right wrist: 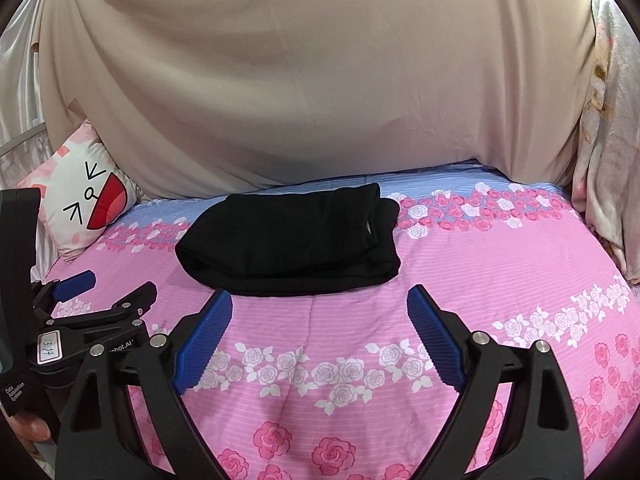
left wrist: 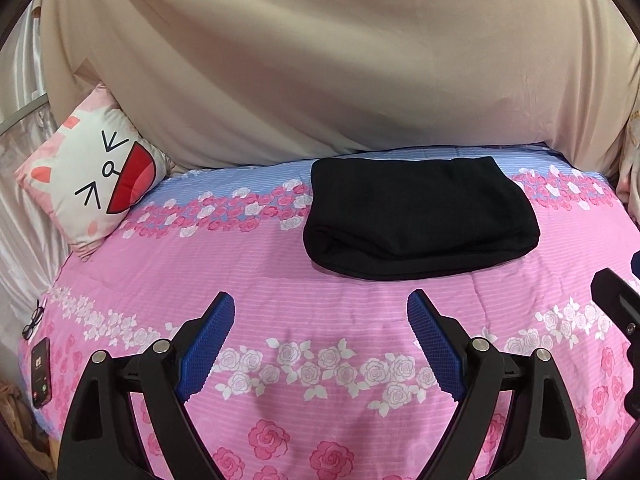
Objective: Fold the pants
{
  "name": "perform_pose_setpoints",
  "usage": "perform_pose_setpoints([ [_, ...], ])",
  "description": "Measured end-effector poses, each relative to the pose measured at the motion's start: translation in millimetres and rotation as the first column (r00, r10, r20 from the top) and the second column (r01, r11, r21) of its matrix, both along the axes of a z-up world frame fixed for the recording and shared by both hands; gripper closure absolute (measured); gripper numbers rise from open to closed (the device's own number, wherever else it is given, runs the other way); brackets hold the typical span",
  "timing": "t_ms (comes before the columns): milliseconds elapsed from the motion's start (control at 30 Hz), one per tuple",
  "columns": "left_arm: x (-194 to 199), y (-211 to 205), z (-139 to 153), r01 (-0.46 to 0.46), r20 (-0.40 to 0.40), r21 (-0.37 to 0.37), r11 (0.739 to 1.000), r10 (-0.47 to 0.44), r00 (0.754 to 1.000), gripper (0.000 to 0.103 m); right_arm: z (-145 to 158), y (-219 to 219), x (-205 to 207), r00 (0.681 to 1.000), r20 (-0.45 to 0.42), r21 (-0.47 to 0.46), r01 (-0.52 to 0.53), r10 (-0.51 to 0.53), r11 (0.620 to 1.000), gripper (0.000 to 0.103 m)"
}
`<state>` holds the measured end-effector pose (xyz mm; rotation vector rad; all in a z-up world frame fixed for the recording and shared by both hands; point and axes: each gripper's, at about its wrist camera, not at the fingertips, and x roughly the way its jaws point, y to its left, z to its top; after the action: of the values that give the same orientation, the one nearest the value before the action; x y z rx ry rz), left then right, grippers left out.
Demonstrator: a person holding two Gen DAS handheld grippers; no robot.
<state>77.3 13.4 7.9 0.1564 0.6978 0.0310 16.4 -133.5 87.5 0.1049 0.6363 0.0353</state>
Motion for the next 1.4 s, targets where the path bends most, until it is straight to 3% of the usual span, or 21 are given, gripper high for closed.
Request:
perform_pose_setpoints([
  [1400, 8, 12, -1, -0.01, 0.0, 0.002, 1.0, 0.01, 1.0, 0.017, -3, 10, 15, 1.0, -0.018, -0.017, -0.017, 0.017, 1.0, 0.014],
])
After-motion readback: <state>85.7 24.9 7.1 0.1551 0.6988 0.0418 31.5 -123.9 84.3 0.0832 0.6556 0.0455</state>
